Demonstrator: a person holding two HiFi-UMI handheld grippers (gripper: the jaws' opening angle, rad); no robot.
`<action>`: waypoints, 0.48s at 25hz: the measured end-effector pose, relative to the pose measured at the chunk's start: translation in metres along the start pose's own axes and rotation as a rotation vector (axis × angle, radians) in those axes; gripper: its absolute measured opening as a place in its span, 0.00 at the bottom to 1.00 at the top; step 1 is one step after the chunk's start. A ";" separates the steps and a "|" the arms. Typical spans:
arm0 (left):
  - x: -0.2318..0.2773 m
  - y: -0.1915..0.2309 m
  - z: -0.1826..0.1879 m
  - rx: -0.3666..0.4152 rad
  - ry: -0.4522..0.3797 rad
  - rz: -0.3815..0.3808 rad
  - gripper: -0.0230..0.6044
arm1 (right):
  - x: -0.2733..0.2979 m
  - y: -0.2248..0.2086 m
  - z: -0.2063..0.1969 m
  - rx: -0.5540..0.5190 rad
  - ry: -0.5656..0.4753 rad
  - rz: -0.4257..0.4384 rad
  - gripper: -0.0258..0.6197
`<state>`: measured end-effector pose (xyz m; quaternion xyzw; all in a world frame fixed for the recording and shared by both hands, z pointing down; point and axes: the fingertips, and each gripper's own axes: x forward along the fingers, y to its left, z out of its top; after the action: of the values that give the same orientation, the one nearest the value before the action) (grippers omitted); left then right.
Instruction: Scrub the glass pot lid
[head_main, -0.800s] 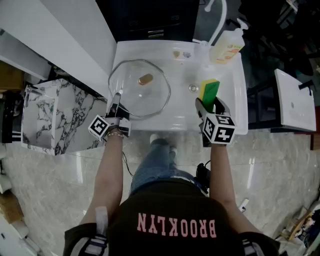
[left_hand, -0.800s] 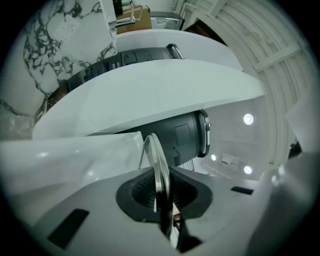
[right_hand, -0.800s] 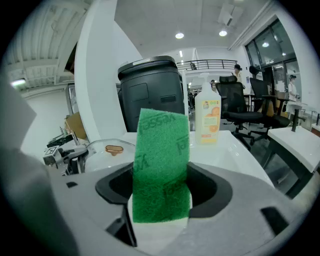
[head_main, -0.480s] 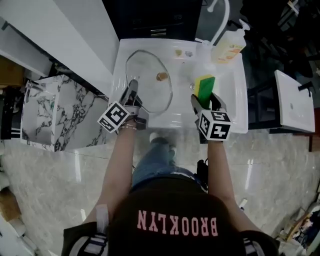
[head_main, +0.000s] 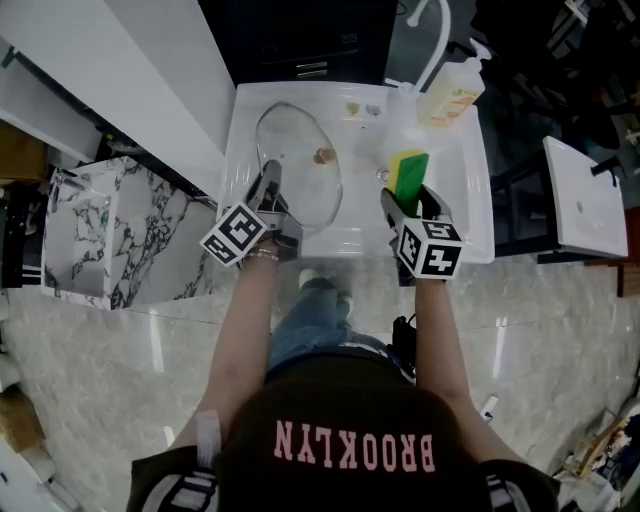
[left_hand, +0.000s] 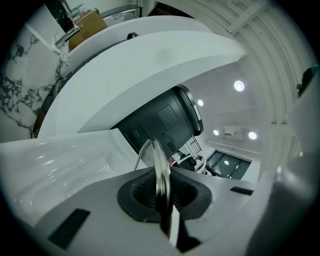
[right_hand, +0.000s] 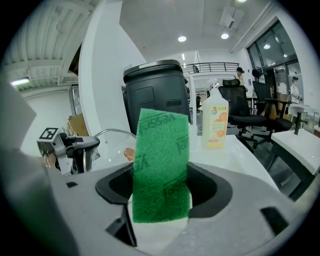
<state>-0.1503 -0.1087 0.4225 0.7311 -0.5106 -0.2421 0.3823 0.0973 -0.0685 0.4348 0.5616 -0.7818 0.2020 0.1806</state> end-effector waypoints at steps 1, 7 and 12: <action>-0.002 0.000 0.002 -0.003 -0.004 -0.002 0.07 | 0.001 0.002 0.000 -0.001 0.000 0.009 0.49; -0.011 0.010 0.012 -0.064 -0.013 -0.010 0.07 | 0.012 0.041 -0.001 0.103 0.019 0.196 0.49; -0.013 0.012 0.012 -0.094 0.021 0.000 0.07 | 0.018 0.112 -0.003 0.183 0.103 0.491 0.49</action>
<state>-0.1707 -0.1024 0.4246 0.7148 -0.4945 -0.2583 0.4216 -0.0142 -0.0498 0.4341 0.3580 -0.8629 0.3380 0.1141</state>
